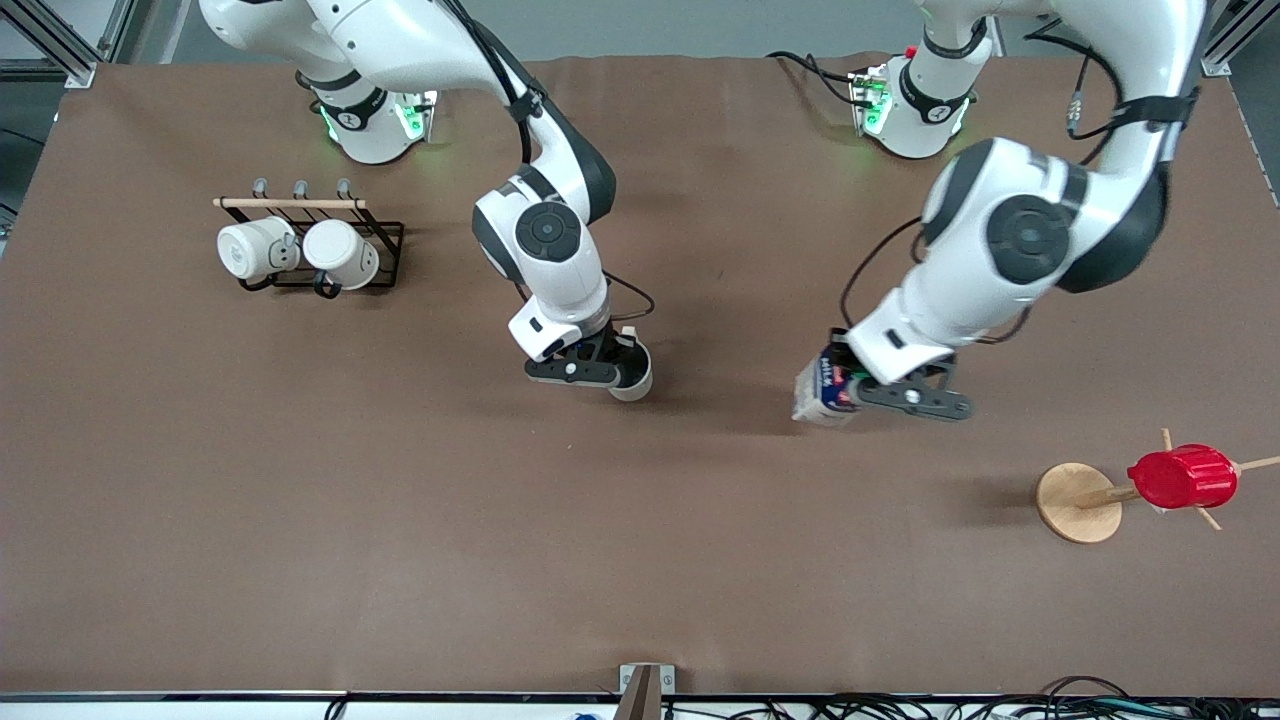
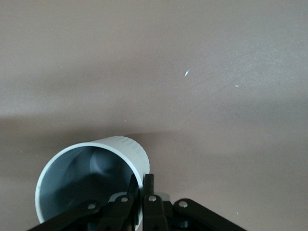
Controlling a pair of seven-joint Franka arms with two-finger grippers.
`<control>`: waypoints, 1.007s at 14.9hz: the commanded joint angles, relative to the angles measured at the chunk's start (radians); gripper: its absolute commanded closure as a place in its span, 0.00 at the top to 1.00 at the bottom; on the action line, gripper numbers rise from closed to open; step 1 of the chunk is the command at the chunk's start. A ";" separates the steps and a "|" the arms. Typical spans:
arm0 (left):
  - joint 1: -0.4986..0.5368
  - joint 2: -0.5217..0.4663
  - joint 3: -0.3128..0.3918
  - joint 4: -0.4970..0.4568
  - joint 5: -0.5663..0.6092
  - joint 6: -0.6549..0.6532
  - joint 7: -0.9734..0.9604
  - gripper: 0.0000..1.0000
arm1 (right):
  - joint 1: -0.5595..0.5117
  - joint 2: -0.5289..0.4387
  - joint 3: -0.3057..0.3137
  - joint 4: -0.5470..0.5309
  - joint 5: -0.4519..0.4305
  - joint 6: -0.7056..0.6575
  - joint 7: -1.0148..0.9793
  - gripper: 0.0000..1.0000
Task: Place cup and milk on table
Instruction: 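Carry the mug and milk carton toward the table centre with both grippers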
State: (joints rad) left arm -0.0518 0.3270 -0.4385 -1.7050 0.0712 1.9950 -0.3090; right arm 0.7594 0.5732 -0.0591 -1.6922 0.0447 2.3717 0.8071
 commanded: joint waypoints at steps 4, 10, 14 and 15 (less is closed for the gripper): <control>-0.006 0.199 -0.179 0.132 0.159 -0.021 -0.240 0.01 | 0.024 0.053 -0.008 0.045 -0.026 0.000 0.064 0.17; -0.071 0.293 -0.193 0.223 0.167 -0.021 -0.303 0.01 | -0.005 -0.065 -0.015 0.046 -0.025 -0.084 0.057 1.00; -0.118 0.325 -0.203 0.249 0.222 -0.021 -0.374 0.01 | -0.106 -0.245 -0.021 0.045 -0.051 -0.291 0.037 1.00; -0.119 0.330 -0.212 0.249 0.228 -0.021 -0.383 0.01 | -0.141 -0.287 -0.021 0.045 -0.072 -0.333 0.035 1.00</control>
State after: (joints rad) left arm -0.1594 0.6337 -0.6279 -1.4910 0.2607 1.9969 -0.6559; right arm 0.6857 0.4002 -0.0947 -1.6002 0.0131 2.1077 0.8463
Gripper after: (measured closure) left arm 0.581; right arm 0.000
